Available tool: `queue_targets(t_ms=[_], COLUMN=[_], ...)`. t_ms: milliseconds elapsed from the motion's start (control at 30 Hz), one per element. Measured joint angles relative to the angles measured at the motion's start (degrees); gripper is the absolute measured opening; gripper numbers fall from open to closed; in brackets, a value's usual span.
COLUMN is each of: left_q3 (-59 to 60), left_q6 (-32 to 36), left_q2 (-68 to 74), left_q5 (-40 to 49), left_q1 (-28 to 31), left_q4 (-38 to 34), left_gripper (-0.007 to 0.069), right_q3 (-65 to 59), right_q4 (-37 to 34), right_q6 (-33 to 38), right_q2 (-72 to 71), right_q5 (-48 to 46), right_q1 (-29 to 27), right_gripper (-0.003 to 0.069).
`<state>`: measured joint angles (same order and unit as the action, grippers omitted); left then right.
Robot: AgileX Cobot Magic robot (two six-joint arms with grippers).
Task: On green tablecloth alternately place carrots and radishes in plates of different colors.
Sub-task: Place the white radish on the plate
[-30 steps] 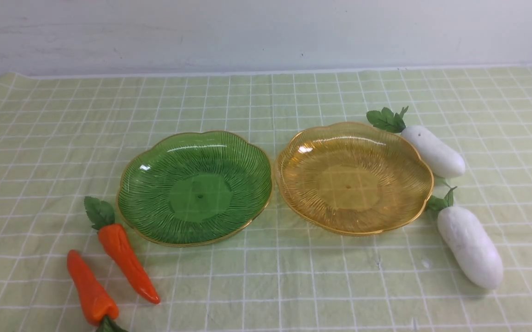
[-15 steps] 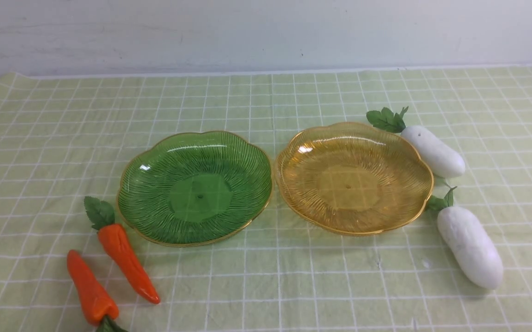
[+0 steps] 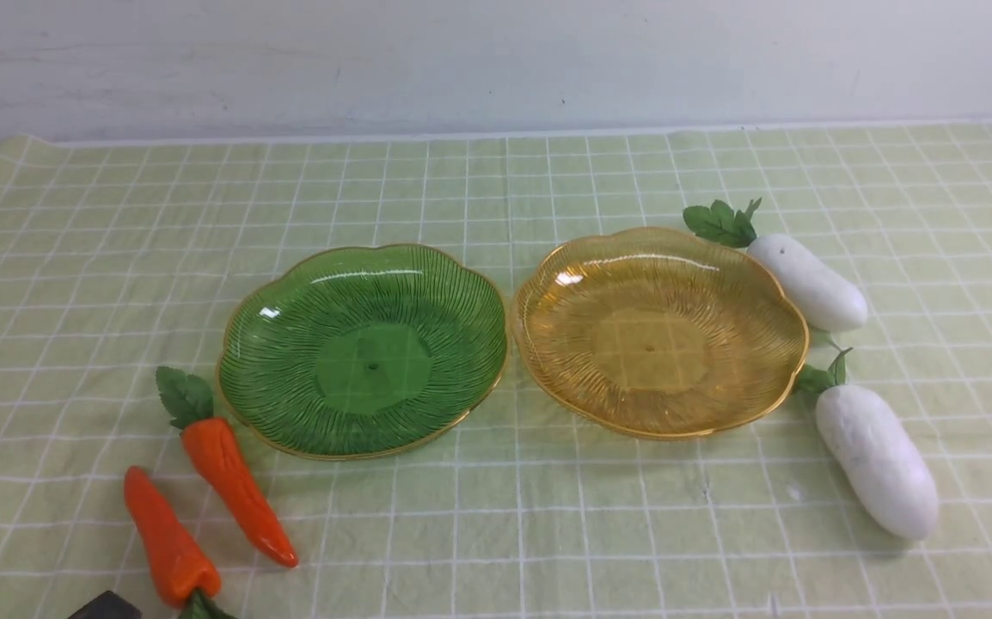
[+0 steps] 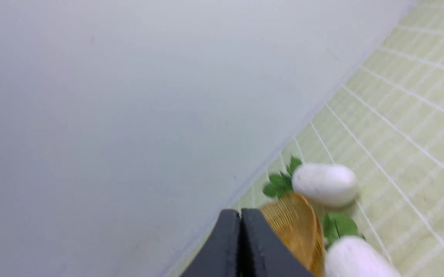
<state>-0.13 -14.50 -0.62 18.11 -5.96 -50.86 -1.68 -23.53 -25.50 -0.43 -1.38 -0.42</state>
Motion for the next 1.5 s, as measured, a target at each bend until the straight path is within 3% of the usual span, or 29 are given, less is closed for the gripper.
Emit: queue_targets(t_ms=[100, 233, 367, 533, 667, 800, 1033, 1100, 1233, 1267, 1367, 1400, 1433, 1500], left_q3=[-5.17, -11.50, -17.44, -22.94, -26.93, -28.44, -28.59, -28.59, -28.59, -28.59, -28.59, -28.59, -28.59, -28.59], left_q6=[4.47, 9.73, 13.37, 16.21, 18.77, 19.41, 21.31, 21.42, 21.49, 21.49, 21.49, 21.49, 21.49, 21.54], left_q2=[0.29, 5.53, 17.36, 34.21, 47.07, 54.05, 59.35, 59.53, 59.53, 59.53, 59.53, 59.53, 59.53, 59.53], left_q5=[1.00, 3.71, 12.31, 25.74, 32.10, 32.26, 31.17, 30.85, 30.39, 30.39, 30.04, 29.99, 29.86, 29.86], left_q1=[0.00, 0.00, 0.00, 0.00, 0.00, 0.00, 0.00, 0.00, 0.00, 0.00, 0.00, 0.00, 0.00, 0.00], left_q4=[-0.57, 1.54, 7.06, 15.06, 17.78, 18.39, 18.47, 18.47, 18.47, 18.47, 18.47, 18.47, 18.47, 18.47], left_gripper=[-0.0004, -0.0004, -0.0004, -0.0004, -0.0004, -0.0004, 0.0001, 0.0007, 0.0017, 0.0017, 0.0020, 0.0020, 0.0027, 0.0027], right_q3=[1.96, 8.43, 18.06, 26.11, 30.41, 33.18, 39.41, 41.34, 45.65, 45.84, 47.73, 47.74, 47.86, 47.86], right_q4=[1.22, 6.75, 13.70, 18.11, 18.64, 17.49, 11.36, 10.89, 12.64, 12.64, 17.00, 17.31, 18.08, 18.36], right_q6=[1.63, 6.88, 13.09, 14.89, 15.49, 19.20, 33.80, 36.22, 37.46, 37.45, 37.52, 37.52, 37.52, 37.52], right_q2=[0.00, 2.81, 12.56, 29.71, 45.20, 55.67, 68.04, 71.05, 77.03, 77.03, 81.54, 82.05, 84.17, 86.39], right_q5=[5.46, 5.54, -7.80, -33.28, -42.08, -41.82, -41.29, -40.49, -36.90, -36.70, -33.46, -33.13, -32.00, -30.86], right_q1=[0.00, 0.00, 0.00, 0.00, 0.00, 0.00, 3.53, 5.46, 7.11, 7.11, 7.11, 7.11, 7.11, 7.11], right_gripper=[-0.0015, -0.0015, -0.0015, -0.0015, -0.0015, -0.0015, 0.0041, 0.0089, 0.0253, 0.0262, 0.0430, 0.0438, 0.0508, 0.0558])
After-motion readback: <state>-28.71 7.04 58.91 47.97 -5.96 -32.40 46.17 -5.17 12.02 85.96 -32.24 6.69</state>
